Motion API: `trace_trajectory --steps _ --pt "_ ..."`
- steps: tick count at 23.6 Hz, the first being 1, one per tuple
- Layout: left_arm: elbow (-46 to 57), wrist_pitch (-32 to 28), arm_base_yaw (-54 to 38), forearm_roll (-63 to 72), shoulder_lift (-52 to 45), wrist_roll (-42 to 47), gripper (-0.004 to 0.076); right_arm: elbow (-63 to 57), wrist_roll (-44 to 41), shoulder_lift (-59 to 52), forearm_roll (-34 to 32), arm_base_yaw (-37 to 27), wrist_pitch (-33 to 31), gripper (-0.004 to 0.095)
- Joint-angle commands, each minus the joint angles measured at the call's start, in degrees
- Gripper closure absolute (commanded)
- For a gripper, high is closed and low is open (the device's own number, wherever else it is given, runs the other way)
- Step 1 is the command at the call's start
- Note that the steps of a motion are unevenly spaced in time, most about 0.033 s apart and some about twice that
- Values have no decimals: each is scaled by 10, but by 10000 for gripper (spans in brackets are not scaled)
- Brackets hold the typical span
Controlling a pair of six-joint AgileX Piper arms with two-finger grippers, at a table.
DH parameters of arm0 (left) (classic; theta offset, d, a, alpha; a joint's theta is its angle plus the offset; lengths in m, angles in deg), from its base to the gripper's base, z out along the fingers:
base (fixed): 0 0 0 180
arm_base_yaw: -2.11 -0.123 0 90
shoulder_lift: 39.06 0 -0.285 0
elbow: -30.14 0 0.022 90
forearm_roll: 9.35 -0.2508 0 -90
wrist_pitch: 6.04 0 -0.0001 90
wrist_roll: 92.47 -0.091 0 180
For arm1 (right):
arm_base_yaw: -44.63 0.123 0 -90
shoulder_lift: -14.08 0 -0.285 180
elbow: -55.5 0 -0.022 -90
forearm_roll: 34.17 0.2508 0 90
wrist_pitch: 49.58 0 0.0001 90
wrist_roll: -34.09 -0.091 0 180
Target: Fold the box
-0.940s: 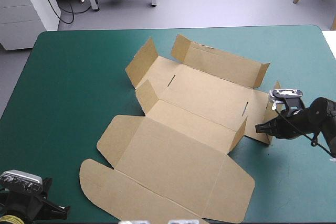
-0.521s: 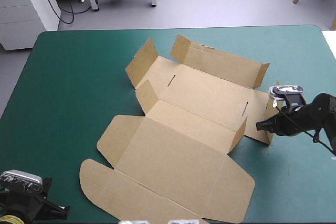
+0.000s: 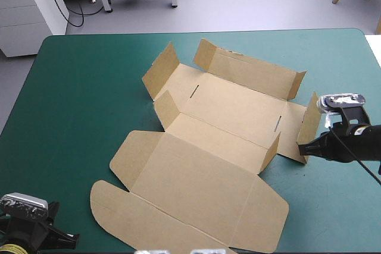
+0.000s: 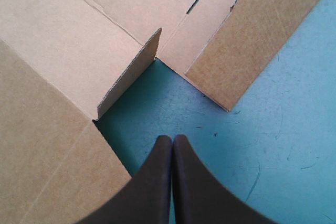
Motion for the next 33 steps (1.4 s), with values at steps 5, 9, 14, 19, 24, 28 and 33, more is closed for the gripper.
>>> trace_trajectory --steps 5,9,14,19,24,28,33 --pt "-11 -32 -1 -2 10 6 734 17 -30 -79 18 0 9 926" --pt "-11 -32 -1 -2 10 6 734 17 -30 -76 21 0 10 926" --pt "-11 -32 -1 -2 10 6 734 17 -34 -67 48 0 10 908" --pt "-11 -32 -1 -2 10 6 734 17 -47 -67 49 0 10 459" --pt "-11 -32 -1 -2 10 6 734 17 -47 -67 66 0 49 221" --pt "-11 -32 -1 -2 10 6 734 17 -92 -50 128 0 78 220" --pt "-11 -32 -1 -2 10 6 734 17 -83 27 151 0 30 225"
